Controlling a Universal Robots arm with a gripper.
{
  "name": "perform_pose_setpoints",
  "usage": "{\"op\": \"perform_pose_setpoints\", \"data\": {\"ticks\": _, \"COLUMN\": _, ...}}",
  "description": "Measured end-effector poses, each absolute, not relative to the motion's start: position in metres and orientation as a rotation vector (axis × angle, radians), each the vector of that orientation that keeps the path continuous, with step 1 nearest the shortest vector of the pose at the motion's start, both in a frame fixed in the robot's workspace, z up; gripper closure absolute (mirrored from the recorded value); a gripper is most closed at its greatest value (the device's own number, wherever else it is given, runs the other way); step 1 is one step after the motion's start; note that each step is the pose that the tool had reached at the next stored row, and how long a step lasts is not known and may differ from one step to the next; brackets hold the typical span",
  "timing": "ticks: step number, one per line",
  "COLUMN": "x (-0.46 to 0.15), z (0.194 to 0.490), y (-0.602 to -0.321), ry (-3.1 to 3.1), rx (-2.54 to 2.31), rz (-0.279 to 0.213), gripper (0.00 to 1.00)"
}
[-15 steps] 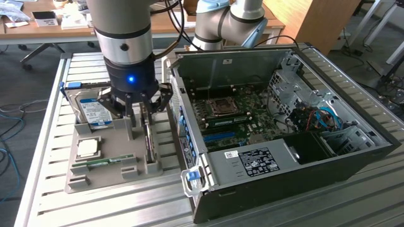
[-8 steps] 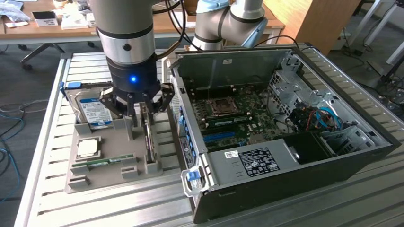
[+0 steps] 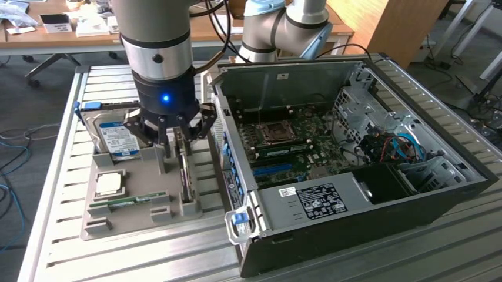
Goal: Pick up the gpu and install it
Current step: 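Pick up the gpu and move the gpu toward the slot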
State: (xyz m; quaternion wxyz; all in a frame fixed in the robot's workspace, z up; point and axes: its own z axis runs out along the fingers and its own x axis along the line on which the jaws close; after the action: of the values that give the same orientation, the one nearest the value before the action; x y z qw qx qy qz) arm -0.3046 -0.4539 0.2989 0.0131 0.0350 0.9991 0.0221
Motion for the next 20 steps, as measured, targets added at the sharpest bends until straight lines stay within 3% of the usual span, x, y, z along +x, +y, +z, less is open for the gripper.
{"op": "perform_pose_setpoints", "data": {"ticks": 20, "x": -0.3047, "z": 0.2959, "y": -0.4510, "ry": 3.113, "rx": 0.109, "rz": 0.069, "gripper": 0.58}}
